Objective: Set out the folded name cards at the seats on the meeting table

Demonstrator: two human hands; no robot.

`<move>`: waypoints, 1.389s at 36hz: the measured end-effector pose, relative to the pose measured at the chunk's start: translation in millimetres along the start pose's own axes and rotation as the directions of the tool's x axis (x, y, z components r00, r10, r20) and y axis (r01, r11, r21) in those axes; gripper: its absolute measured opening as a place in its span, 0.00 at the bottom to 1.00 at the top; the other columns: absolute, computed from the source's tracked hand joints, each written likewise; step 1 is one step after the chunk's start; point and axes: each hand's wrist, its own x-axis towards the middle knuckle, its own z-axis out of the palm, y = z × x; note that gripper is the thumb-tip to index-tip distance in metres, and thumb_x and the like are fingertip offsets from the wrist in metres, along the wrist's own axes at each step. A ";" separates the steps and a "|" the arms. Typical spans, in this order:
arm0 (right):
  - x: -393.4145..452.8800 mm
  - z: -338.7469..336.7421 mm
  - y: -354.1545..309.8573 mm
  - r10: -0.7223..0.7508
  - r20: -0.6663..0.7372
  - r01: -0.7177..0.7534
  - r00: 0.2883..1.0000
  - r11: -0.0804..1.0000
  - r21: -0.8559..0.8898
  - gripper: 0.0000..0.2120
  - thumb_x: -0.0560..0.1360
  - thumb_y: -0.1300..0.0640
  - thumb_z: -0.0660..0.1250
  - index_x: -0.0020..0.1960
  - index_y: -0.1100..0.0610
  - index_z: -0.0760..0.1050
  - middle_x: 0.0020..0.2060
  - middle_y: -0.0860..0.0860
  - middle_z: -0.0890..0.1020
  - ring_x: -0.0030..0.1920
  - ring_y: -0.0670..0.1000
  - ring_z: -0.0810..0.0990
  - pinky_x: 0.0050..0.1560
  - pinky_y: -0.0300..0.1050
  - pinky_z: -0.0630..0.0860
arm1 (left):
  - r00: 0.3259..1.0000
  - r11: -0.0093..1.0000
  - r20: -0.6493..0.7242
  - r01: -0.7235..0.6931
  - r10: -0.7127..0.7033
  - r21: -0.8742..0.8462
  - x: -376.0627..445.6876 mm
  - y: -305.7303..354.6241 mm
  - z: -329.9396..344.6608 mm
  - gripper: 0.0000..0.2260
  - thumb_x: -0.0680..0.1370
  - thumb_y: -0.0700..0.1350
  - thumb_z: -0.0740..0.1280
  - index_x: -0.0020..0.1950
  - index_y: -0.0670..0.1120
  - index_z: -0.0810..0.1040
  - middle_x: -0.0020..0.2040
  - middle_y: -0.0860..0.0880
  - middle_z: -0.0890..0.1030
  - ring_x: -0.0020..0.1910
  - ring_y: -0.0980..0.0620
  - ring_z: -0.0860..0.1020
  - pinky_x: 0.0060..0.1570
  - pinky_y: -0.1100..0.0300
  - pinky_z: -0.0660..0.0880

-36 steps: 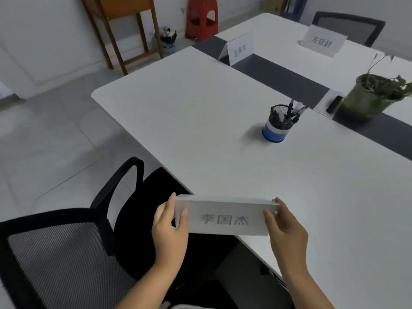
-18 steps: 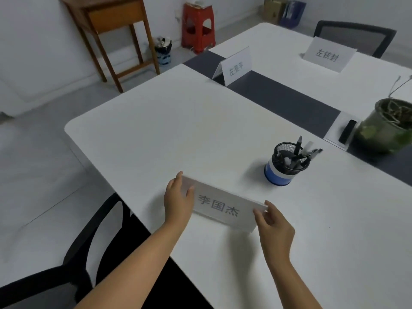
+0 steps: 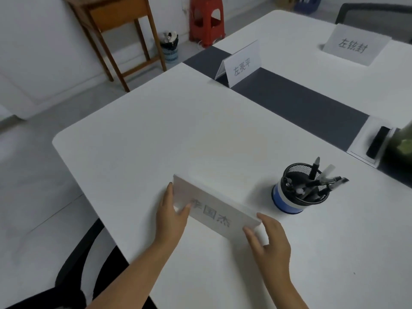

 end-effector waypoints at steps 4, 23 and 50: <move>20.5 7.3 -0.8 -0.046 0.006 0.046 0.999 0.999 -0.012 0.21 0.65 0.47 0.66 0.50 0.62 0.77 0.43 0.50 0.75 0.46 0.36 0.66 0.38 0.15 0.62 | 1.000 0.999 -0.011 0.011 -0.012 -0.032 22.6 3.9 8.6 0.33 0.71 0.38 0.68 0.72 0.44 0.56 0.71 0.44 0.65 0.69 0.46 0.65 0.68 0.50 0.64; 66.2 51.4 10.5 0.022 0.139 -0.023 0.990 1.000 0.008 0.31 0.65 0.55 0.74 0.63 0.64 0.66 0.59 0.59 0.73 0.61 0.57 0.70 0.59 0.43 0.64 | 0.987 0.707 0.109 -0.159 0.116 0.689 28.6 -58.1 -11.1 0.33 0.76 0.61 0.43 0.63 0.38 0.70 0.65 0.34 0.71 0.66 0.33 0.67 0.62 0.37 0.64; 72.6 56.3 -4.1 0.140 0.147 -0.150 0.979 0.987 0.056 0.32 0.66 0.53 0.73 0.65 0.58 0.64 0.61 0.54 0.70 0.61 0.51 0.69 0.60 0.43 0.67 | 0.989 0.662 0.113 -0.147 0.095 0.735 11.7 -63.3 -18.6 0.35 0.76 0.61 0.34 0.65 0.41 0.68 0.66 0.37 0.71 0.66 0.38 0.68 0.62 0.38 0.64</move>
